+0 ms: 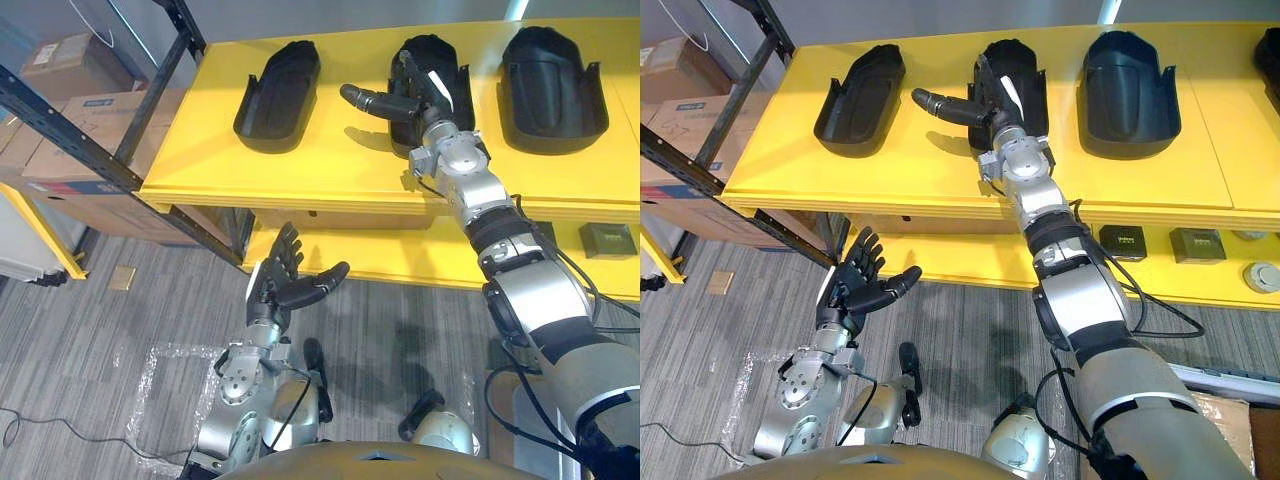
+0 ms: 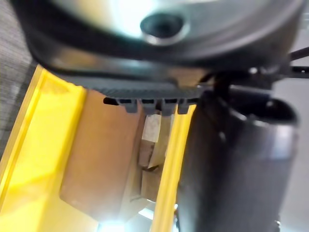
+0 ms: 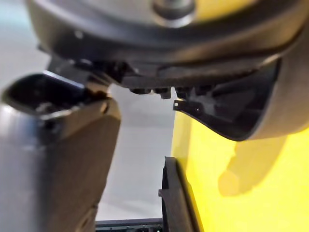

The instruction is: Walk over and take three plastic housings, then place them on the shelf

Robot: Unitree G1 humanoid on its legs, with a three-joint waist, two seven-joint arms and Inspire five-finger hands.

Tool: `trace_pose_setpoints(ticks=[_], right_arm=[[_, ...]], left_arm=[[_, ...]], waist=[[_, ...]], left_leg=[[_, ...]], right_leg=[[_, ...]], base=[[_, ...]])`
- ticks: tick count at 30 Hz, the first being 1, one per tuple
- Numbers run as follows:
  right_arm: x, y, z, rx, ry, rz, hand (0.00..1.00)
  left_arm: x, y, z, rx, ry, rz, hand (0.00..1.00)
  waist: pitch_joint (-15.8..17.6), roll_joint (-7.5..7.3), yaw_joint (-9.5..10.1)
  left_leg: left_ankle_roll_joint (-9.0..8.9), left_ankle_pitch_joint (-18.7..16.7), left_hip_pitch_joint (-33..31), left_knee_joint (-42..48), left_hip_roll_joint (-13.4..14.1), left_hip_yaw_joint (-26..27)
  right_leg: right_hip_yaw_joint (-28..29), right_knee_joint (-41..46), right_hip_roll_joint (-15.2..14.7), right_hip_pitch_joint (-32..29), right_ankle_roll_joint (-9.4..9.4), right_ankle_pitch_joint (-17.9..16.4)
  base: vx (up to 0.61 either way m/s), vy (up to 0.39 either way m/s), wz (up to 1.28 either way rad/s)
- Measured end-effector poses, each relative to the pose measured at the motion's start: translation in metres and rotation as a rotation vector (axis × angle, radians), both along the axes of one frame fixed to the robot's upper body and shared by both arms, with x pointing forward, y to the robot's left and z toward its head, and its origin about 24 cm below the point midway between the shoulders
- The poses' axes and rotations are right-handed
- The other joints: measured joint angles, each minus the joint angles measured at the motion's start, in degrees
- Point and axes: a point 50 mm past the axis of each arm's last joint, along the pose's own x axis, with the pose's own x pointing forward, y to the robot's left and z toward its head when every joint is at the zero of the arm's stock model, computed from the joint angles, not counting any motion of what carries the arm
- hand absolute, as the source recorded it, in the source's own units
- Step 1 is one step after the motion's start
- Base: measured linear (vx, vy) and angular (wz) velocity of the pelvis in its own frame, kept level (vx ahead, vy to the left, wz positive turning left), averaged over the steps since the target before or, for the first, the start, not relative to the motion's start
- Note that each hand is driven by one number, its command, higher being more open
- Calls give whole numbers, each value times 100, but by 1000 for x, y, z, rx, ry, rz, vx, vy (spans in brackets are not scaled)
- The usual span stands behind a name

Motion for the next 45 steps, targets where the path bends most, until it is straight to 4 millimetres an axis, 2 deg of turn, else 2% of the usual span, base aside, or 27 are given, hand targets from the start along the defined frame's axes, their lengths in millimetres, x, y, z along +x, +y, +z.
trace_pose_setpoints(ticks=[11, 20, 28, 33, 35, 38, 39, 40, 41, 43, 45], right_arm=[[1, 16, -2, -24, 12, 40, 100], [1, 18, -3, -29, 13, 35, 100], [2, 18, 5, -88, -30, -38, 100], [2, 14, 21, -32, -101, -80, 100], [0, 13, 40, -2, -182, -92, 100], [-19, 27, 85, 15, -385, 13, 100], [-31, 37, 100, 28, -466, 82, 100], [-39, 42, 106, 43, -503, 126, 100], [-57, 50, 114, 70, -575, 209, 100], [-83, 58, 116, 131, -637, 340, 100], [-101, 55, 107, 181, -650, 424, 100]], left_arm=[[-1, -1, -1, -1, 5, 3, 100], [-1, -1, -3, 2, 15, 8, 100], [-1, 0, -9, 11, 40, 13, 100], [-1, -1, -8, 10, 36, 11, 100], [-1, -1, -7, 8, 32, 11, 100], [-1, 0, -6, 6, 24, 23, 100], [-1, 0, -7, 7, 27, 26, 100], [-1, 0, -7, 8, 28, 27, 100], [-2, 0, -7, 7, 28, 29, 100], [-1, 2, -7, 10, 23, 36, 100], [-1, 6, -6, 13, 14, 47, 100]], waist=[[12, 8, 22], [21, 25, 41], [76, 87, 35], [76, 86, 16], [77, 83, -5], [82, 74, -81], [88, 65, -148], [93, 54, -184], [81, 18, -247], [45, -59, -353], [-44, -206, -451]], left_leg=[[-8, 5, -9, 0, 6, -27], [-9, 5, -10, -1, 13, -100], [-10, 6, -16, 0, 87, -82], [-16, 3, -3, 0, 115, -7], [-21, 4, 20, 0, 136, 17], [-46, -9, 78, 1, 209, 128], [-68, -27, 163, 1, 223, 199], [-78, -35, 220, 1, 223, 224], [-93, -49, 323, 0, 219, 287], [-157, -105, 449, 0, 245, 346], [-169, -136, 451, 0, 293, 407]], right_leg=[[-59, 10, 1, 30, -3, -20], [-132, -16, 12, 89, 1, -23], [-120, -62, 77, 86, 0, -20], [-45, -114, 154, 70, 0, -15], [-21, -149, 221, 79, -3, 3], [117, -350, 373, 100, -23, 138], [145, -461, 417, 182, -13, 190], [158, -519, 430, 239, -1, 214], [202, -624, 460, 352, 16, 252], [253, -818, 532, 480, 21, 322], [298, -964, 612, 486, 18, 390]], base=[[2, -3, 1], [6, -3, 3], [3, -2, 0], [26, -10, -7], [28, -27, -11], [39, -10, -24], [41, 9, -26], [47, 25, -25], [41, 23, -16], [26, 33, -22], [0, 34, -20]])
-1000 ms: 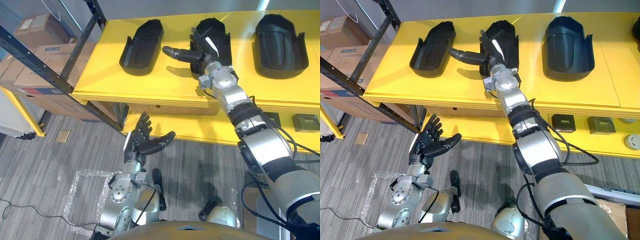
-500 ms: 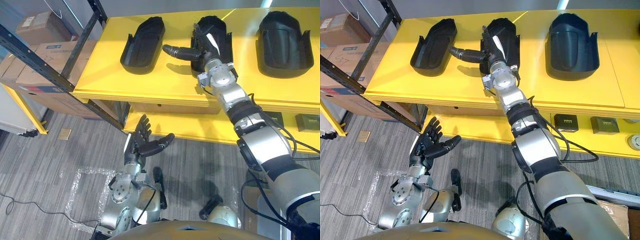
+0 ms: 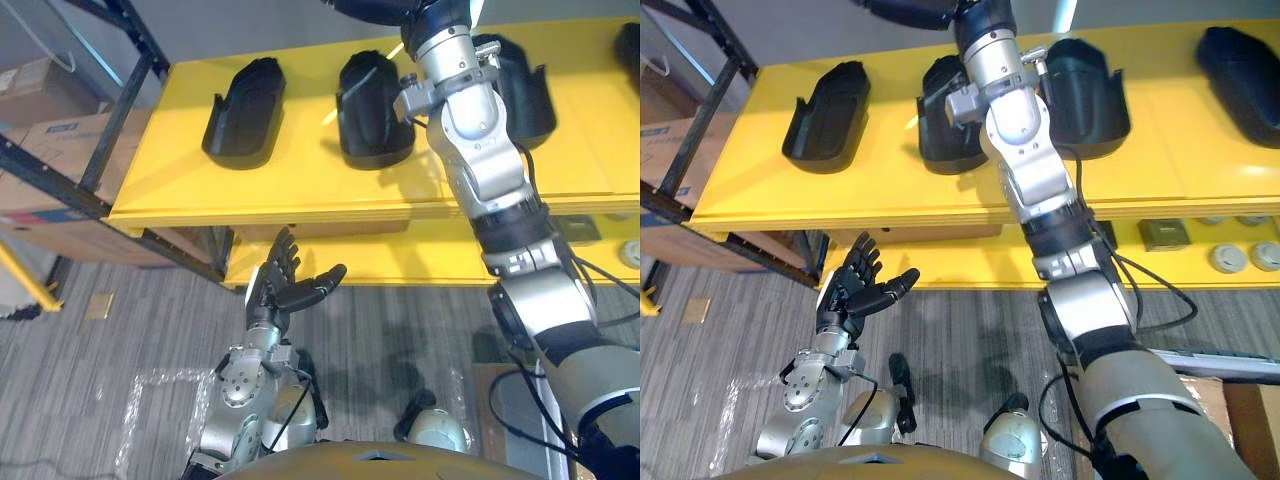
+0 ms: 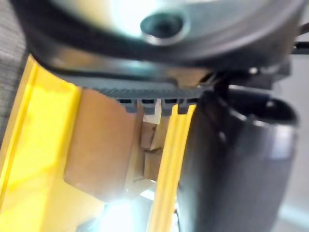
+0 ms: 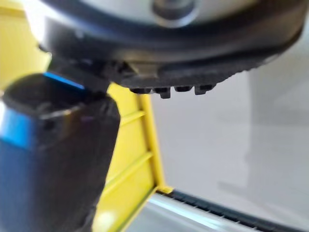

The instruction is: Walk over and take three plastic housings, then place them on the shelf

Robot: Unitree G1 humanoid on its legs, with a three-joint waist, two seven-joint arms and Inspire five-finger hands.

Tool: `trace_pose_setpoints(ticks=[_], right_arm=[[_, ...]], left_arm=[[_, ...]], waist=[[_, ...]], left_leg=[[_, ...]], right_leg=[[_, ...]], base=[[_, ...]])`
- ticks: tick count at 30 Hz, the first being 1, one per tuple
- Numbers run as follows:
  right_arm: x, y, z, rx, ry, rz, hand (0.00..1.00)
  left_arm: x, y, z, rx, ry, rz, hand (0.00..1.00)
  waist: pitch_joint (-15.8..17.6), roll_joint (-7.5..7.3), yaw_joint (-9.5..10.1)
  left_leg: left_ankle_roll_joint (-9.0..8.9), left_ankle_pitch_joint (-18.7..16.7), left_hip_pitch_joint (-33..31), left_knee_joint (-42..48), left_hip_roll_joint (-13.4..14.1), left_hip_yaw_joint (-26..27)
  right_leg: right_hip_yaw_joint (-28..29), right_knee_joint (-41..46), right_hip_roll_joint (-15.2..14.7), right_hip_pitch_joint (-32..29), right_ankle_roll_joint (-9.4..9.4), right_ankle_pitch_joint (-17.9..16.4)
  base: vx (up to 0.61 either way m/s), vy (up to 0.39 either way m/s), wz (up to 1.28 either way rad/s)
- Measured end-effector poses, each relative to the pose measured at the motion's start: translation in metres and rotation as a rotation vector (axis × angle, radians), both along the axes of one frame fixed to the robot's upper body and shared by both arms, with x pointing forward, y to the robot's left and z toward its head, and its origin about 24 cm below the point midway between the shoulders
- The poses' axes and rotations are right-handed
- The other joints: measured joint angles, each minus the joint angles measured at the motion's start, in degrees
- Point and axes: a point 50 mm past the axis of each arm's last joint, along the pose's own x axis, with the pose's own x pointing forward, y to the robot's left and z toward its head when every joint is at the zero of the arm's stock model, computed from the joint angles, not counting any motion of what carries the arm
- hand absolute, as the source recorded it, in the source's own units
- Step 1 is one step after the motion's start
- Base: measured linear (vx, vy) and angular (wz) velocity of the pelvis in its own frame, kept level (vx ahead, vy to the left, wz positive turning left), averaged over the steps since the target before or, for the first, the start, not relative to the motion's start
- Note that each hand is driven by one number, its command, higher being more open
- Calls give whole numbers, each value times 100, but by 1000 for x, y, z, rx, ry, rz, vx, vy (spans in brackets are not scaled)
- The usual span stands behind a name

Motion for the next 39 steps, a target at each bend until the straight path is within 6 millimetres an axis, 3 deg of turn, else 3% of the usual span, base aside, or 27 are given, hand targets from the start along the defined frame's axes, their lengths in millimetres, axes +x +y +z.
trace_pose_setpoints(ticks=[2, 3, 4, 5, 8, 9, 14, 26, 39], right_arm=[[-8, -20, -33, 46, 101, 24, 100], [-7, -25, -44, 58, 150, 23, 100], [-4, -35, -68, 73, 256, 9, 100], [-4, -44, -93, 77, 358, -22, 100], [-9, -54, -139, 53, 534, -54, 100], [-11, -55, -144, 47, 551, -53, 100], [-14, -47, -144, -38, 518, -25, 100], [-18, -20, -149, -3, 527, 54, 100], [-5, -24, -178, 6, 644, -54, 100]], left_arm=[[0, 4, 0, 12, -3, 7, 100], [0, 5, 0, 16, -2, 9, 100], [-1, 8, -1, 21, 0, 14, 100], [-2, 9, -2, 22, 5, 21, 100], [-7, 10, -6, 22, 25, 33, 100], [-7, 10, -7, 23, 30, 33, 100], [-10, 2, -8, 17, 38, 11, 100], [-12, 0, -9, 25, 52, 29, 100], [-10, 4, -9, 24, 55, 57, 100]], waist=[[-107, -208, -42], [-122, -237, -42], [-152, -280, -84], [-158, -289, -156], [-160, -286, -229], [-160, -286, -247], [-213, -297, -320], [-366, -341, -318], [-438, -268, -328]], left_leg=[[-19, -22, 32, -1, 52, 114], [-10, -39, 56, -1, 62, 148], [-9, -49, 75, -2, 69, 191], [0, -58, 71, -3, 67, 208], [1, -73, 48, -5, 79, 317], [0, -76, 47, -5, 84, 334], [1, -74, 10, -1, 112, 420], [-1, -79, -28, -1, 106, 425], [34, -49, -211, 1, 92, 396]], right_leg=[[72, -175, 73, 14, -19, 101], [96, -226, 101, 30, -22, 127], [126, -328, 127, 62, -10, 186], [126, -422, 178, 95, 7, 241], [210, -682, 260, 83, 25, 400], [220, -724, 277, 88, 18, 431], [289, -958, 379, 96, -27, 627], [289, -1068, 399, 104, -18, 668], [273, -917, 348, -121, -51, 641]], base=[[-10, 34, -25], [-24, 27, -25], [-46, 31, -14], [-54, 26, -10], [-38, 29, -20], [-2, 17, -17], [23, 9, -9], [3, 6, 0], [11, 3, 1]])
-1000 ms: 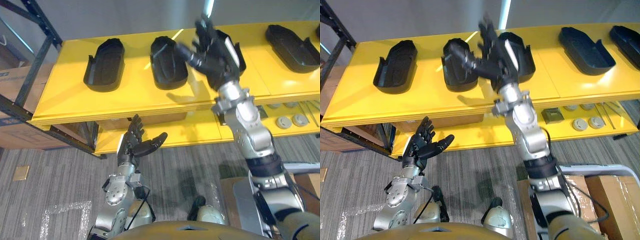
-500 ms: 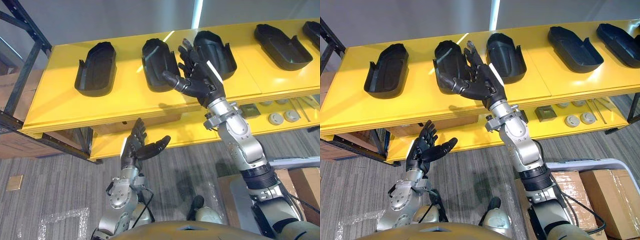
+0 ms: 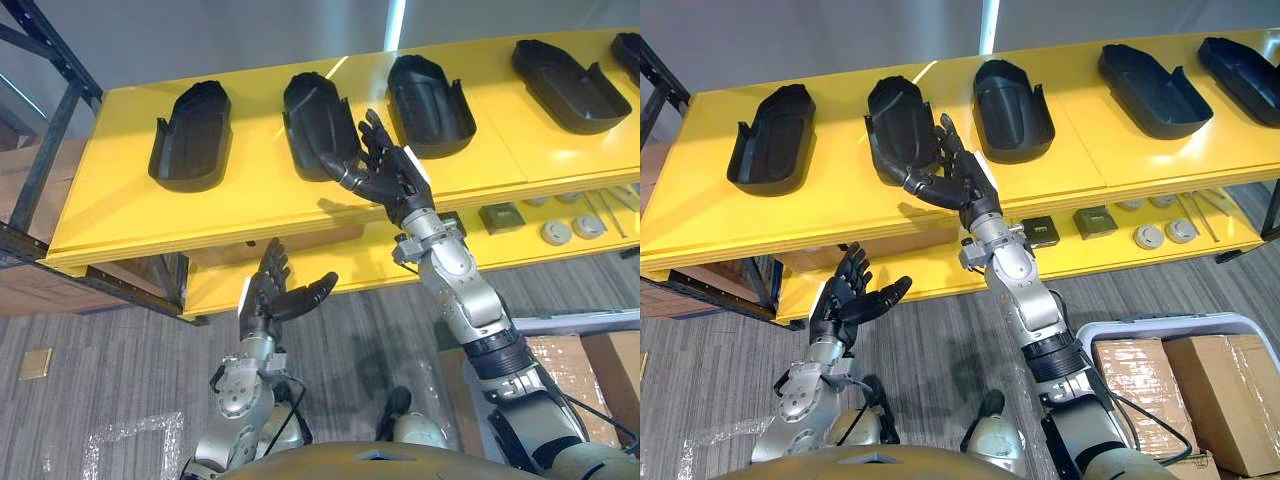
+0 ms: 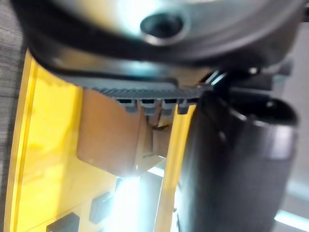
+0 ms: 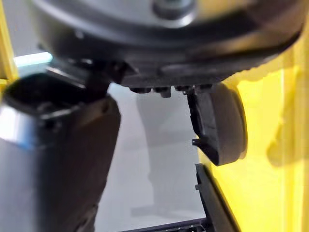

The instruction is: Walk over and take three plastic housings, then place them on the shelf

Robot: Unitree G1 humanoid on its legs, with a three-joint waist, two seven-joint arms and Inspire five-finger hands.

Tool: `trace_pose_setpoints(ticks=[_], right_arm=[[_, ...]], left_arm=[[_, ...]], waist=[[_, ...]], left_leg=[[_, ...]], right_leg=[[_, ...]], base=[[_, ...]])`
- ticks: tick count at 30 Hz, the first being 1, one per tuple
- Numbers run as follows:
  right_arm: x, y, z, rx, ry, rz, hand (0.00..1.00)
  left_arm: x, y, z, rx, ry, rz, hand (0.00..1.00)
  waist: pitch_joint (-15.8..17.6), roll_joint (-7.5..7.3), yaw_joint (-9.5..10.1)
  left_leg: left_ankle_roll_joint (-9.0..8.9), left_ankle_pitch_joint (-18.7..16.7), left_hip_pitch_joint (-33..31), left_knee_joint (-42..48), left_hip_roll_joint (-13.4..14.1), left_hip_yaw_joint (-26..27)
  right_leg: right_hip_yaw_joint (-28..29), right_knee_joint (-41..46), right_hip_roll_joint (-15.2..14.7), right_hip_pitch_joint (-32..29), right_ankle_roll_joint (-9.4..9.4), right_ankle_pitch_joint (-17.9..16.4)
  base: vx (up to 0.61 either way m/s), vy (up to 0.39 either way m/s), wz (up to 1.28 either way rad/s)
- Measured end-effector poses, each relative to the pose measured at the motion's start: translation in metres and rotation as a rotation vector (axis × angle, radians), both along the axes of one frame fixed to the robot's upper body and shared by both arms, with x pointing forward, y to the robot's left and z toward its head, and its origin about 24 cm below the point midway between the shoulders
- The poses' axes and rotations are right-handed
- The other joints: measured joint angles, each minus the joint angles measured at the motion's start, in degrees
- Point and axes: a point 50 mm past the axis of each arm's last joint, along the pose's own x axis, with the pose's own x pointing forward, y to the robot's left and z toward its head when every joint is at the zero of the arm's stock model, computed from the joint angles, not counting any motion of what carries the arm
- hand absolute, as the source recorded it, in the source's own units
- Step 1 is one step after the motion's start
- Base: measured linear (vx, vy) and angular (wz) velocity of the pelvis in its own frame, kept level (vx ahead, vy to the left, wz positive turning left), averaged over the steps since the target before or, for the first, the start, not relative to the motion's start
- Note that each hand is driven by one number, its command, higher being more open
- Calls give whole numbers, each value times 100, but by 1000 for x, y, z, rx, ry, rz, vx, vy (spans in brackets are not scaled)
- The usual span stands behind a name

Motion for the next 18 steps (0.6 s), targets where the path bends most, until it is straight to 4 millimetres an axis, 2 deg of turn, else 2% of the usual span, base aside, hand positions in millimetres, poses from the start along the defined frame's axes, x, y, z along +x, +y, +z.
trace_pose_setpoints(ticks=[9, 12, 14, 18], right_arm=[[-5, 12, 3, 9, -10, 102, 100], [-11, 21, 6, 1, -28, 158, 100], [-19, 26, 8, 1, -40, 193, 100], [-25, 33, 2, 2, -11, 231, 100]], left_arm=[[0, 0, 1, 0, -3, 0, 100], [0, 0, 1, 0, -5, 2, 100], [0, 0, 1, -1, -5, 5, 100], [1, 1, 1, -4, -3, 18, 100]], waist=[[1, 1, -6], [1, 2, -9], [1, 2, -4], [1, 3, -6]], left_leg=[[11, 6, 41, 0, -9, 6], [-36, -52, 21, -1, -8, 20], [7, -19, 1, 0, -13, 29], [8, -17, -21, 65, -4, 51]], right_leg=[[14, 383, -139, -132, -43, -281], [28, 436, -145, -185, -41, -297], [36, 525, -158, -265, -12, -313], [64, 658, -188, -298, -34, -344]], base=[[-7, 6, 0], [-11, 9, 0], [0, 0, 0], [34, 1, -1]])
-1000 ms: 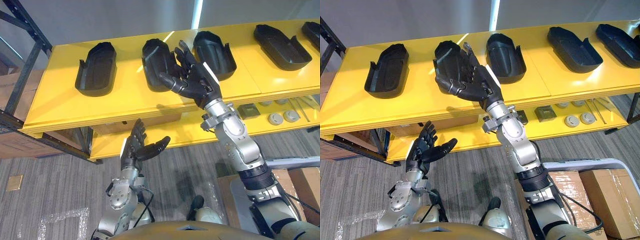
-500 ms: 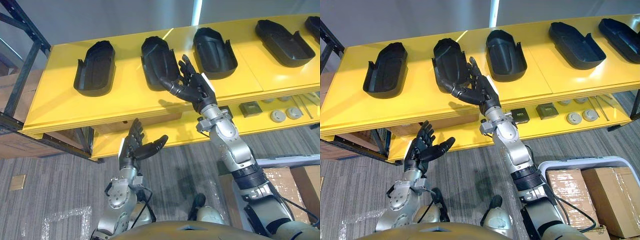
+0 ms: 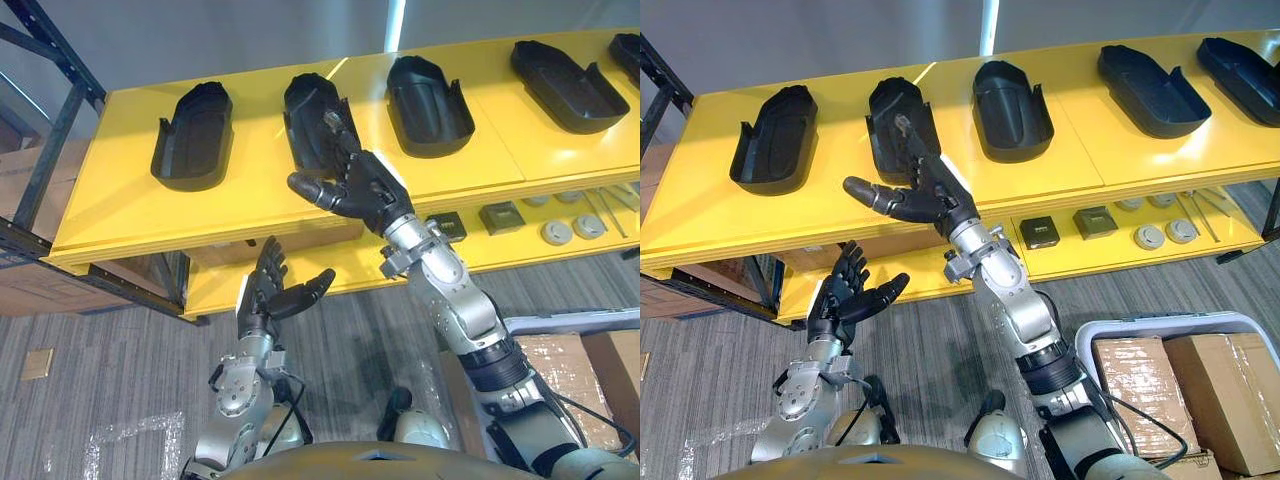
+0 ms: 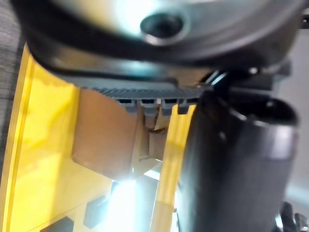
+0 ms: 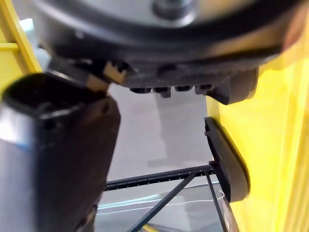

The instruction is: Walk over and take three plastic housings, then place them on the shelf

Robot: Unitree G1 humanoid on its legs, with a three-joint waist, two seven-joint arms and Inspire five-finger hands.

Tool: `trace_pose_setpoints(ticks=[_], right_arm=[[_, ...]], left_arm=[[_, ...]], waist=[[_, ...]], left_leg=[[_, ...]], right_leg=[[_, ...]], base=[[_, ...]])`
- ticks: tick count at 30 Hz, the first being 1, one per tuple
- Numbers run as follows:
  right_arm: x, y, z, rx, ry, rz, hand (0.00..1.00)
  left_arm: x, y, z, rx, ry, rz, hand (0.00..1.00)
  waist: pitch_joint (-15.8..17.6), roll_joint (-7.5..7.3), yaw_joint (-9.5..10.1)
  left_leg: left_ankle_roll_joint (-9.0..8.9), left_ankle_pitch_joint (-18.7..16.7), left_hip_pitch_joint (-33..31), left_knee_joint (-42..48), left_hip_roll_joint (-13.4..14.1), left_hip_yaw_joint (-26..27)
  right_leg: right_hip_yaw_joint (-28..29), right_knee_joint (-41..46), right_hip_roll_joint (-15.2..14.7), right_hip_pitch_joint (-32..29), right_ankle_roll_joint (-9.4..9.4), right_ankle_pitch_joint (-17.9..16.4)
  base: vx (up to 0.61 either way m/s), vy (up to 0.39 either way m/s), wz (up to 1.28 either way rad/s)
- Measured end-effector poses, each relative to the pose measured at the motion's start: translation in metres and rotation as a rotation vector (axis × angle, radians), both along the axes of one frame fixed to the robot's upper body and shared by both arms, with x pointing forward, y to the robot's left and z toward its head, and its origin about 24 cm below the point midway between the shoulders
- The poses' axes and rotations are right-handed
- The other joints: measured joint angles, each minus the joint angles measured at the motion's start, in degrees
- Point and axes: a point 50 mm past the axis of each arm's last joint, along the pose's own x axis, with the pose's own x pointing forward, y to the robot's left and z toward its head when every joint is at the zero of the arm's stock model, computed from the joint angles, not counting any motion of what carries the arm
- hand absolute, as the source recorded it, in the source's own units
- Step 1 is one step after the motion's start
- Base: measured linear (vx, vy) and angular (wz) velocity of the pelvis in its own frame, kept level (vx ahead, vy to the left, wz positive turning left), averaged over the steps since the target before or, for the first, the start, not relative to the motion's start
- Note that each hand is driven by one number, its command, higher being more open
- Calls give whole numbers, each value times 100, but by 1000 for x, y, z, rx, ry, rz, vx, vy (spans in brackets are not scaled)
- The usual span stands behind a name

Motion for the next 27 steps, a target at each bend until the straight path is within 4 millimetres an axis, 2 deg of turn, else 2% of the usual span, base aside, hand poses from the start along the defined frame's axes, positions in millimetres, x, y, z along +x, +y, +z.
trace_pose_setpoints(ticks=[12, 19, 27], right_arm=[[-13, 10, -27, -36, 124, 45, 100], [-14, 12, -28, -34, 134, 29, 100], [-5, 4, -28, 15, 132, -89, 100]], left_arm=[[1, -1, 1, 25, -8, 12, 100], [1, -1, 1, 25, -7, 13, 100], [0, -2, -1, 27, 14, 9, 100]], waist=[[3, -1, -9], [4, -2, 2], [5, 0, 11]], left_leg=[[17, -134, -29, 176, 10, 88], [20, -136, -32, 180, 9, 86], [24, -133, -32, 180, 6, 42]], right_leg=[[102, 126, -58, -81, 5, -72], [96, 123, -64, -81, 6, -75], [60, 130, -67, -53, 6, -75]], base=[[5, 9, -4], [0, 0, 0], [0, 3, 1]])
